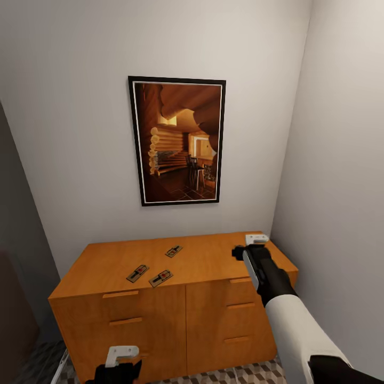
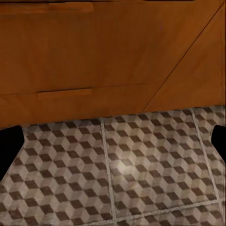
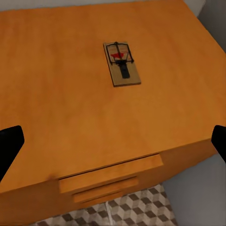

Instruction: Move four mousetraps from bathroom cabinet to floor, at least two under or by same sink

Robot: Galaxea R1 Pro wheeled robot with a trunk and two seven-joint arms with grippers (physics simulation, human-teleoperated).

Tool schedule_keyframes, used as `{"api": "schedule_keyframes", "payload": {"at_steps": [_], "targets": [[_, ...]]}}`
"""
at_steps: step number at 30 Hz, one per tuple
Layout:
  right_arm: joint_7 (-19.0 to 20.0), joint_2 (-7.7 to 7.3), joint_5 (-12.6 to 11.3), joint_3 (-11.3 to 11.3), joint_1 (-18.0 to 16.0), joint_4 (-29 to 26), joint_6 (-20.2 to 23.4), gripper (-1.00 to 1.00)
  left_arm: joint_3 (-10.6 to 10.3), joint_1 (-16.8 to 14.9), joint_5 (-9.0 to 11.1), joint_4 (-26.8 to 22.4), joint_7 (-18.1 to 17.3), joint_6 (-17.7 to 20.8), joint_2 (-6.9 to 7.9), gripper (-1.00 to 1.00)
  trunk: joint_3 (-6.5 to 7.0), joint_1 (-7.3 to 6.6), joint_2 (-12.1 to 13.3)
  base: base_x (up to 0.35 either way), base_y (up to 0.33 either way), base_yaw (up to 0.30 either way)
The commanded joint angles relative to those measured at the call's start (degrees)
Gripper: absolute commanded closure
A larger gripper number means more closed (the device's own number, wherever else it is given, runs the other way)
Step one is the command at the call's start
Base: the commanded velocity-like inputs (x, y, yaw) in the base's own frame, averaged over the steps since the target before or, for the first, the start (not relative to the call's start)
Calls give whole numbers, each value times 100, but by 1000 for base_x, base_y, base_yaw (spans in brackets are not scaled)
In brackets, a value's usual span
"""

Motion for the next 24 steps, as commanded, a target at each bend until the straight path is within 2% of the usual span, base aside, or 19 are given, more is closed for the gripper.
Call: {"api": "schedule_keyframes", "payload": {"at_steps": [1,9,19,24], "targets": [[20,12,69,-17,-6,19,16,-100,4,1,39,-157,-43,158,1,-100,-9,2,-7,0,0,0],[0,26,103,-17,-11,97,-33,-100,2,5,36,-1017,-374,867,8,-100,-9,2,-7,0,0,0],[-12,26,140,-19,-12,115,-44,-100,0,5,35,-1598,-507,1516,6,-100,-9,2,-7,0,0,0],[-13,26,193,-18,-11,117,-48,-100,3,5,35,-1723,-527,1695,-8,-100,-9,2,-7,0,0,0]]}}
